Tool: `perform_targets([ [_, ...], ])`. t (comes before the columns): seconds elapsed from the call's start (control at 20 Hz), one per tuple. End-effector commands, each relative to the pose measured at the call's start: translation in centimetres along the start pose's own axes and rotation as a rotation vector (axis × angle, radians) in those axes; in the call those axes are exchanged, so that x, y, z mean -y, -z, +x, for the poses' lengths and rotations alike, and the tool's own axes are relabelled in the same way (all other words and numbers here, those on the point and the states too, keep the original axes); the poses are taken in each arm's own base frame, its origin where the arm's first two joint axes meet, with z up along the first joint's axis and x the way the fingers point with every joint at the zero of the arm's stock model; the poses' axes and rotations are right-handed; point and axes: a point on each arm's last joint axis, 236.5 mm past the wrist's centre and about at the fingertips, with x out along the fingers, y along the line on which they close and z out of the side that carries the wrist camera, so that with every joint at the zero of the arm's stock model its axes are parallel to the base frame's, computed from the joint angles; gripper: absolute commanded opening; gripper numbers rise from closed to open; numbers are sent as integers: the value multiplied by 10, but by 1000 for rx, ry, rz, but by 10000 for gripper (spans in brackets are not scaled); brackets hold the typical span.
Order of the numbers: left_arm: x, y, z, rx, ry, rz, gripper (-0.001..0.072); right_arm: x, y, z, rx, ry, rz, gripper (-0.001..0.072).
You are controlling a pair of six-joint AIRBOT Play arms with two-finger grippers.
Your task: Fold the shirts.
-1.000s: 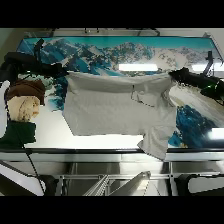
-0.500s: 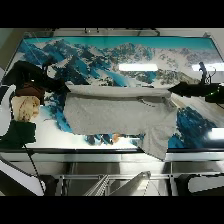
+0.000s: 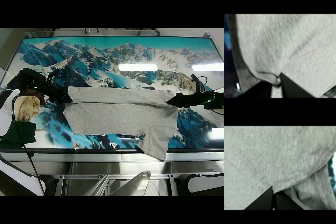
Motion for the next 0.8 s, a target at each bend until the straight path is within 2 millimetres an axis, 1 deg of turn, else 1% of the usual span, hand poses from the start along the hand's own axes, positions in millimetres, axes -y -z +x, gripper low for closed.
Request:
perform_targets([
  [0.0, 11, 12, 0, -52, 47, -7, 516, -5, 8, 0, -33, -23, 14, 15],
  [0.05, 16, 10, -1, -43, 74, -13, 684, -8, 11, 0, -44, -34, 15, 46],
  [0.1, 22, 7, -5, -29, 105, -21, 715, -11, 14, 0, -58, -48, 14, 178],
  [0.15, 27, 3, -10, -18, 128, -24, 715, -16, 18, -2, -75, -68, 13, 307],
  [0.2, 32, 1, -19, -15, 148, -32, 715, -20, 21, -6, -92, -91, 14, 330],
  [0.25, 35, 2, -30, -24, 164, -34, 715, -24, 24, -11, -106, -113, 26, 330],
  [0.35, 38, 13, -52, -66, 186, -45, 714, -26, 27, -28, -109, -140, 62, 330],
  [0.45, 37, 27, -68, -48, 186, -60, 714, -27, 28, -55, -84, -157, 94, 330],
  [0.5, 34, 36, -72, -33, 179, -65, 715, -24, 28, -68, -69, -141, 107, 330],
  [0.55, 29, 45, -75, -15, 168, -79, 715, -13, 33, -83, -59, -87, 121, 330],
  [0.6, 18, 57, -78, -5, 136, -106, 715, 1, 41, -96, -59, -12, 154, 330],
  [0.65, 4, 70, -79, 0, 92, -134, 715, 16, 52, -108, -62, 63, 208, 354],
  [0.7, -10, 83, -79, 6, 53, -171, 714, 27, 68, -116, -73, 126, 280, 420],
  [0.75, -17, 94, -78, 16, 51, -208, 714, 35, 90, -118, -96, 179, 348, 441],
])
